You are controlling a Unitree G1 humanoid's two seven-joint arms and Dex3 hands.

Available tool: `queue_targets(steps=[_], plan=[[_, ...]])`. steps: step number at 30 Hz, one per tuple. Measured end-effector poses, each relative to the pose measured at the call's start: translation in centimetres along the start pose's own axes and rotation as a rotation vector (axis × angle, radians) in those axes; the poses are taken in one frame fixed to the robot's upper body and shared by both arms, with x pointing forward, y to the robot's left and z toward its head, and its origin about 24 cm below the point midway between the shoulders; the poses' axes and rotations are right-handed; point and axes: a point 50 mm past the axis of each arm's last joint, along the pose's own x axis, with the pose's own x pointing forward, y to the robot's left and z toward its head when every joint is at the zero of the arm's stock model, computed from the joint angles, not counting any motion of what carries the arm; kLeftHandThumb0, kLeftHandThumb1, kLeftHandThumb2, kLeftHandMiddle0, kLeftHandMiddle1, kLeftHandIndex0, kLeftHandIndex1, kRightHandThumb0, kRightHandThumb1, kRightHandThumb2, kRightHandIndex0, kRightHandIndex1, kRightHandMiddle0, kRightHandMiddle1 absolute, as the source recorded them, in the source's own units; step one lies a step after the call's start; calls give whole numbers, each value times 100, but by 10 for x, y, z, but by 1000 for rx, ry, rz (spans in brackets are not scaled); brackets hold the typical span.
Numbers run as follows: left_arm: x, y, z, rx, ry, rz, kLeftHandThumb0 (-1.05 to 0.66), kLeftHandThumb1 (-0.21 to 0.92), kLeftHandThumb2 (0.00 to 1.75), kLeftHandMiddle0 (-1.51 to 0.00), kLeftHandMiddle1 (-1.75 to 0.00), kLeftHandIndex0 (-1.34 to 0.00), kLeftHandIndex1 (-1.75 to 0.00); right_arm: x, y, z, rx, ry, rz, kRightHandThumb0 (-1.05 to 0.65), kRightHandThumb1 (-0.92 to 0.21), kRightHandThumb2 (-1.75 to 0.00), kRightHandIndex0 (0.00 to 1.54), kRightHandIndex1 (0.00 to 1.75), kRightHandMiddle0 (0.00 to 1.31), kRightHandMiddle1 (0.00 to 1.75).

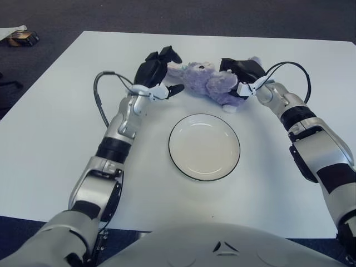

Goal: Put the doll into the plate.

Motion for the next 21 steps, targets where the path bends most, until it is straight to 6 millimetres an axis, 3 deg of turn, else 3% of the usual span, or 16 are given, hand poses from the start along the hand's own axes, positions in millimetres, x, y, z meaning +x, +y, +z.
queue_targets(steps=[12,21], plan=[[28,-1,16,223,-69,-90,-52,29,96,0,-76,0,-84,0,0,1,-5,-10,-5,0,-6,-158,85,162,58,175],[39,-6,28,369,-159,-160,-61,32,92,0,-55,0,-71,1,0,3,-7,-17,-6,0,-5,-159,85,162,58,175]])
